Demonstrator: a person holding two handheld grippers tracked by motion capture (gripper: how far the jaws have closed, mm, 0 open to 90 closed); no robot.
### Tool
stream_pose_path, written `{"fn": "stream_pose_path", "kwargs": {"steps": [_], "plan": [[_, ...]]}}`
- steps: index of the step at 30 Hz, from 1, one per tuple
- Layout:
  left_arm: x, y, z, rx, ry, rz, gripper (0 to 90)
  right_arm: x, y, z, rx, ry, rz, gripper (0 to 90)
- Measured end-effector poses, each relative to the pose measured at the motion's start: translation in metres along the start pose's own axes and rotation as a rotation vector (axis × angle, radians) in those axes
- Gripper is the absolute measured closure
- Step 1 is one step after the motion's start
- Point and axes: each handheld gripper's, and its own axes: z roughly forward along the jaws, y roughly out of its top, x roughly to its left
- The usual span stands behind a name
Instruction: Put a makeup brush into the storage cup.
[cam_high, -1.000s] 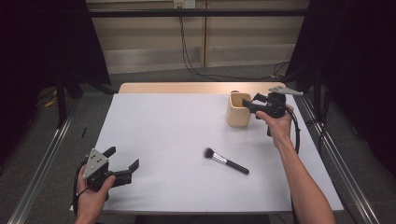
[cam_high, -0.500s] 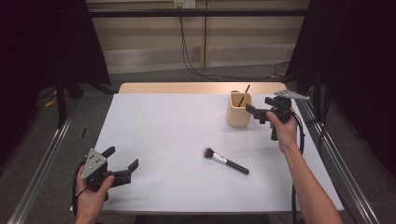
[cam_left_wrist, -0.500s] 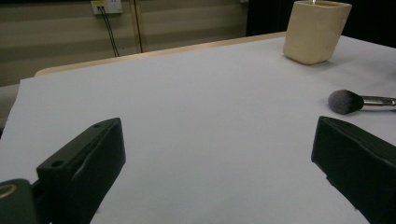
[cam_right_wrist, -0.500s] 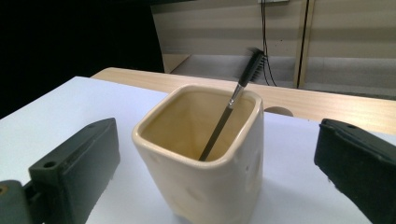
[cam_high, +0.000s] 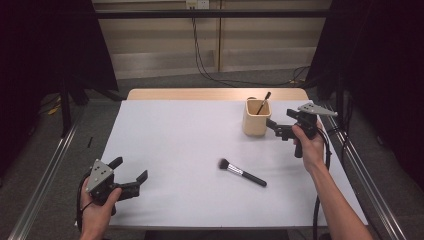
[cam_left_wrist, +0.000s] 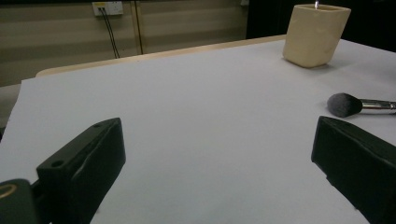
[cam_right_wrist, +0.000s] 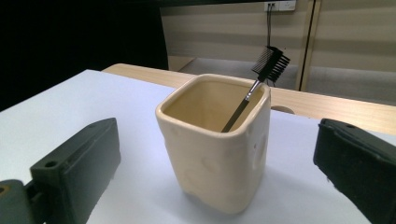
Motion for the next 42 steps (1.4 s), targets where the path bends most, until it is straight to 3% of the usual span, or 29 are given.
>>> {"fn": "stream_pose_path", "kwargs": {"steps": [3, 15, 21, 42], "plan": [[0.0, 0.0, 0.0, -0.006, 0.001, -0.006, 2.8, 0.006, -0.005, -0.006, -0.014, -0.022, -0.024, 0.5], [-0.001, 0.0, 0.0, -0.004, 0.0, -0.002, 2.7, 0.017, -0.022, -0.026, -0.027, -0.012, -0.029, 0.7], [0.0, 0.0, -0.002, -0.013, -0.008, -0.018, 2.7, 0.025, -0.031, -0.038, -0.019, -0.014, -0.05, 0.8], [0.002, -0.001, -0.009, -0.032, 0.007, -0.033, 2.7, 0.038, -0.059, -0.073, 0.004, -0.027, -0.054, 0.9]]}}
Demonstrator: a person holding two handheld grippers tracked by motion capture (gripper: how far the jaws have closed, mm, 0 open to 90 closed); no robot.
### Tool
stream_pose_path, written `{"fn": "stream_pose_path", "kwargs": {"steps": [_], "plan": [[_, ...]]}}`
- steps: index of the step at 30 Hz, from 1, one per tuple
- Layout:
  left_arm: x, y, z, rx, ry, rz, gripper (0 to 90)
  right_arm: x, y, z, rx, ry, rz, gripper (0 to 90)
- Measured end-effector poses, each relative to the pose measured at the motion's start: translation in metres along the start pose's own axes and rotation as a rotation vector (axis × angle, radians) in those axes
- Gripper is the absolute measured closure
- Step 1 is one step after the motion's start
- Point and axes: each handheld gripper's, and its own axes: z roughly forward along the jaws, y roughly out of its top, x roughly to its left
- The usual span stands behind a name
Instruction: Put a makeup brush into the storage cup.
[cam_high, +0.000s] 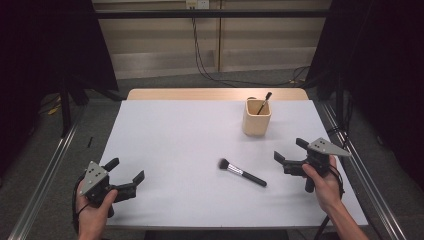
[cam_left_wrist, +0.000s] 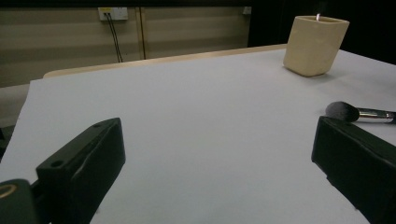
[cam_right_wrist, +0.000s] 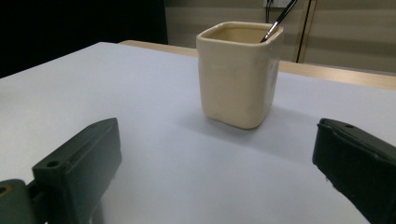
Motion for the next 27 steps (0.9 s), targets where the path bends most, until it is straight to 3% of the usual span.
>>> {"fn": "stream_pose_path", "kwargs": {"steps": [10, 17, 20, 24, 27], "plan": [[-0.001, 0.0, -0.004, -0.006, 0.007, -0.003, 2.7, 0.006, -0.012, -0.023, 0.003, -0.019, 0.012, 0.9], [-0.005, 0.001, -0.007, -0.003, 0.005, 0.014, 2.7, 0.011, -0.024, -0.04, 0.009, -0.029, 0.03, 0.9], [-0.006, 0.001, -0.006, -0.004, 0.002, 0.026, 2.6, 0.013, -0.031, -0.046, 0.021, -0.049, 0.014, 0.9], [-0.004, 0.002, -0.007, -0.008, 0.003, 0.023, 2.7, 0.013, -0.031, -0.049, 0.007, -0.036, -0.007, 0.8], [-0.004, 0.002, -0.007, -0.013, 0.002, 0.015, 2.6, 0.012, -0.034, -0.047, 0.02, -0.03, 0.005, 0.9]]}}
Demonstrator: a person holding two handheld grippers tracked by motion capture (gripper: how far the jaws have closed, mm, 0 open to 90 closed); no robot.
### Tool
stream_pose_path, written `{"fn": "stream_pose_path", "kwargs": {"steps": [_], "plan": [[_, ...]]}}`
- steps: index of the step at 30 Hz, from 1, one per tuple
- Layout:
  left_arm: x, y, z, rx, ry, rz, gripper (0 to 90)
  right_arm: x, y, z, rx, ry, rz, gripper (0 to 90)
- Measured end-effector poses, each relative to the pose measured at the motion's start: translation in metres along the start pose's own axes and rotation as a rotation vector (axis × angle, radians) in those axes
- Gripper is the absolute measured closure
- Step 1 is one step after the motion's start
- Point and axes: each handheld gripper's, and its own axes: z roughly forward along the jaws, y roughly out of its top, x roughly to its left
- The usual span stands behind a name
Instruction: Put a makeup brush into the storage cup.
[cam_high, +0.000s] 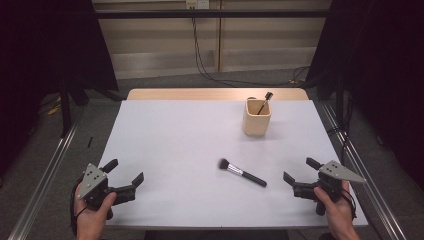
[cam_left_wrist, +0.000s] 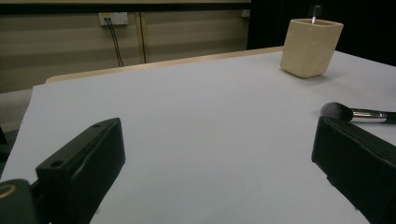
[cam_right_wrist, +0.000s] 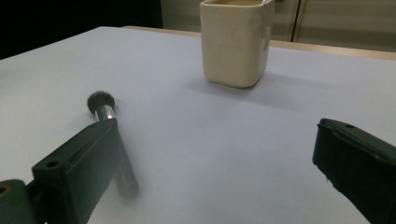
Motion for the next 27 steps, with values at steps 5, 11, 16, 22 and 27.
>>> {"fn": "stream_pose_path", "kwargs": {"steps": [5, 11, 16, 22, 27], "plan": [[0.002, 0.0, 0.0, 0.003, 0.005, -0.001, 2.6, 0.0, 0.0, 0.001, -0.001, 0.011, -0.005, 0.9], [0.004, -0.002, 0.003, 0.008, 0.001, -0.006, 2.6, 0.0, 0.001, 0.005, -0.002, 0.017, -0.006, 1.0], [0.004, -0.001, 0.001, 0.006, 0.003, -0.001, 2.7, 0.005, 0.002, 0.008, -0.002, 0.047, -0.026, 0.9], [0.006, 0.0, -0.001, 0.0, 0.014, -0.008, 2.7, 0.009, 0.003, 0.014, 0.01, 0.064, -0.033, 1.1], [0.006, 0.0, 0.001, 0.006, 0.017, -0.006, 2.7, 0.015, 0.01, 0.022, 0.013, 0.1, -0.027, 1.1]]}}
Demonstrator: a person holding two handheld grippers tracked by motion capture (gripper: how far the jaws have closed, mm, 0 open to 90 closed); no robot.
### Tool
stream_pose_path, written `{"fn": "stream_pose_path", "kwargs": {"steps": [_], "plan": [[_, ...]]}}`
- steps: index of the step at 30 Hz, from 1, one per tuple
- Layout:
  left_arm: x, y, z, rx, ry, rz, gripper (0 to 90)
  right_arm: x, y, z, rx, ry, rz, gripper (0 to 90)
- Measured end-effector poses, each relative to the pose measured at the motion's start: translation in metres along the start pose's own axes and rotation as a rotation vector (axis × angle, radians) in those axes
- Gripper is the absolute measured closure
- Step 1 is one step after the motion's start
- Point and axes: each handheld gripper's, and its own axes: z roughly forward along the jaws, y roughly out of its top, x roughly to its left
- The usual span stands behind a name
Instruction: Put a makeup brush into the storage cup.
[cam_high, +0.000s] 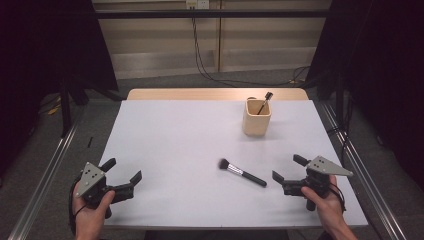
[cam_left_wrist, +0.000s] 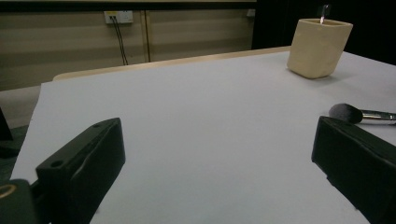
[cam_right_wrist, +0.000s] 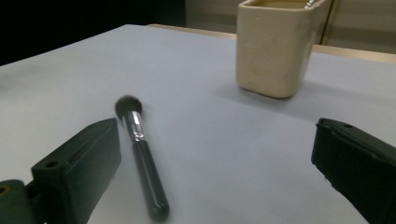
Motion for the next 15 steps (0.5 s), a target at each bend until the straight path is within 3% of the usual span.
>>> {"fn": "stream_pose_path", "kwargs": {"steps": [3, 9, 11, 15], "plan": [[0.0, 0.0, 0.0, 0.001, -0.001, -0.001, 2.6, 0.004, 0.006, 0.008, 0.001, 0.022, -0.004, 0.4], [-0.001, -0.001, 0.0, 0.006, -0.005, 0.009, 2.7, 0.007, 0.017, 0.025, 0.079, 0.11, -0.011, 0.7], [-0.001, 0.0, 0.0, 0.005, -0.007, 0.005, 2.6, 0.008, 0.019, 0.029, 0.077, 0.101, -0.019, 0.3], [0.0, 0.0, 0.0, 0.006, -0.007, -0.002, 2.7, 0.011, 0.025, 0.037, 0.07, 0.125, -0.023, 0.4]]}}
